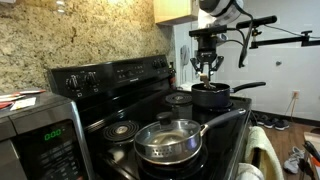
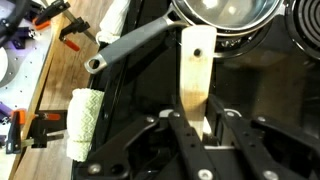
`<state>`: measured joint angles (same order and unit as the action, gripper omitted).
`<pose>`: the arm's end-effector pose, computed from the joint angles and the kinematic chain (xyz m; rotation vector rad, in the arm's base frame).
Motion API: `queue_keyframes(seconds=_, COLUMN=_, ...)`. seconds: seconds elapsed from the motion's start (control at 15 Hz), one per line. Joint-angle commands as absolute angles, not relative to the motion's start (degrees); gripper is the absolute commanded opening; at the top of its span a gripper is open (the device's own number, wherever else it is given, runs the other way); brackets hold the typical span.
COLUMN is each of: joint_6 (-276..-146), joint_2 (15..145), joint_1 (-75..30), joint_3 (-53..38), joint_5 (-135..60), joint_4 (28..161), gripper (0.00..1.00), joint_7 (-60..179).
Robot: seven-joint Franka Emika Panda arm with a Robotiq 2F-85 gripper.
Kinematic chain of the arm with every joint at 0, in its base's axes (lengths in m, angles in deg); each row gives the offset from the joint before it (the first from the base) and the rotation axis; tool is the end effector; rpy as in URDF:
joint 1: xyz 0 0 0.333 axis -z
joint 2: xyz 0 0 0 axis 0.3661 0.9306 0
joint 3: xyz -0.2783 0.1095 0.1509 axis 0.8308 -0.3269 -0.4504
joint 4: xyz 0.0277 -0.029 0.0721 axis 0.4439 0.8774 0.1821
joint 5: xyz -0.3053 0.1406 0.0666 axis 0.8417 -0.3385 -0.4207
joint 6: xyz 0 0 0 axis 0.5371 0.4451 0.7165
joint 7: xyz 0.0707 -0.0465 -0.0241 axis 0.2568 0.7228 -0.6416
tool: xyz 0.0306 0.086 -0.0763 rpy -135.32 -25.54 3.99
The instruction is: Pick up the wooden spatula from the left side of the counter and put it inside the pot on the right side of the stove
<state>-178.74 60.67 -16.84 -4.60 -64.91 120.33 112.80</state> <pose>0.4634 -0.0570 0.4725 -2.1880 1.7606 0.5247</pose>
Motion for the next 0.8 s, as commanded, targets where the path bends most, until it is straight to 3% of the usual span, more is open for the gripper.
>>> queue_keyframes(seconds=0.0, joint_6=-180.7, joint_2=60.4, joint_1=-14.3, joint_3=-3.1, joint_5=-68.5, joint_4=122.3, gripper=0.07, joint_7=111.3)
queue_keyframes(seconds=0.73, joint_6=-187.5, joint_2=60.5, joint_1=-12.7, joint_3=-1.3, joint_5=-70.5, joint_4=127.9, gripper=0.07, joint_7=104.8)
